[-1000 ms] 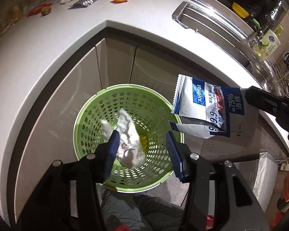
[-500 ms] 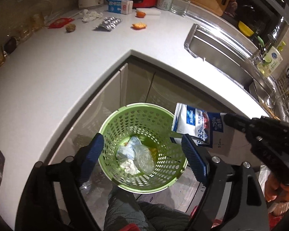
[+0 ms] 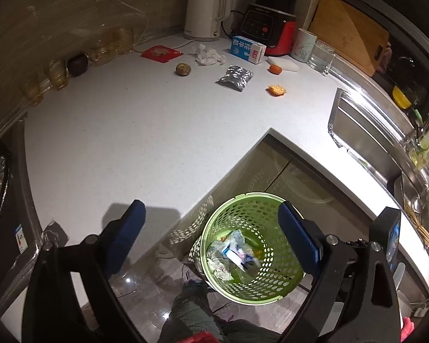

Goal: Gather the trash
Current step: 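Drop the tissues from the left tool and the packet from the right tool into the basket, then move the left tool toward the brown round object and the right tool toward the foil blister pack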

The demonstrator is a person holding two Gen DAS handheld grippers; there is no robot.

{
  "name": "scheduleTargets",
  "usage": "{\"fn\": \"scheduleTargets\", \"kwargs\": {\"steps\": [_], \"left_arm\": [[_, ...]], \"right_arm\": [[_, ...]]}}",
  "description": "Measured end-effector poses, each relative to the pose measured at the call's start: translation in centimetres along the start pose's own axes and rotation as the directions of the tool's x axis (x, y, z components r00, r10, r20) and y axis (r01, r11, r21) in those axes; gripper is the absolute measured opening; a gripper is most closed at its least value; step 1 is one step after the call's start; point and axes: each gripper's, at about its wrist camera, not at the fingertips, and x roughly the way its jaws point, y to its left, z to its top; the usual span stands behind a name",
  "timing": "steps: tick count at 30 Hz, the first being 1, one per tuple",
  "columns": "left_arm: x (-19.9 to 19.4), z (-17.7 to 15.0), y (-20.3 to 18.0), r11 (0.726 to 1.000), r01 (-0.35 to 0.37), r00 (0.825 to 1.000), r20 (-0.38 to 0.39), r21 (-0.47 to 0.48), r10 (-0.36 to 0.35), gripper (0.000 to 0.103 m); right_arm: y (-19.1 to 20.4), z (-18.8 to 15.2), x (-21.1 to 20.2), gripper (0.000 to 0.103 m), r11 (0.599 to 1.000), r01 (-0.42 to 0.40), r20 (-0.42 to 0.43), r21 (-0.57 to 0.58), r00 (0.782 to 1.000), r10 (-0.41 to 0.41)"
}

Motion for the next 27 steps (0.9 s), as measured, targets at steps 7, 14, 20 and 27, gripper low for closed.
{"fn": "scheduleTargets", "kwargs": {"steps": [7,14,20,27], "left_arm": [[0.2,2.6,0.4,1.000,-0.006,0.999,0.036,-0.006,0.006,0.090],[0.6,7.4,1.2,1.000,-0.011,0.994,0.105,0.003,0.011,0.094],[1.7,11.6,2.0,1.000,-0.008,0.988,0.157,0.005,0.007,0.095],[6.6,16.1,2.8,1.000,0.008,0.987,0.162,0.021,-0.012,0.095]], "right_arm": [[1.0,3.8,-6.0,0.087,1.000,0.022,0.163,-0.010,0.986,-0.020],[3.1,10.1,-12.0,0.100,0.996,0.086,0.371,-0.022,0.926,-0.072],[4.2,15.7,-12.5,0.101,0.994,0.109,0.437,-0.032,0.896,-0.084],[4.6,22.0,-8.9,0.101,0.992,0.122,0.426,-0.003,0.898,-0.109]]}}
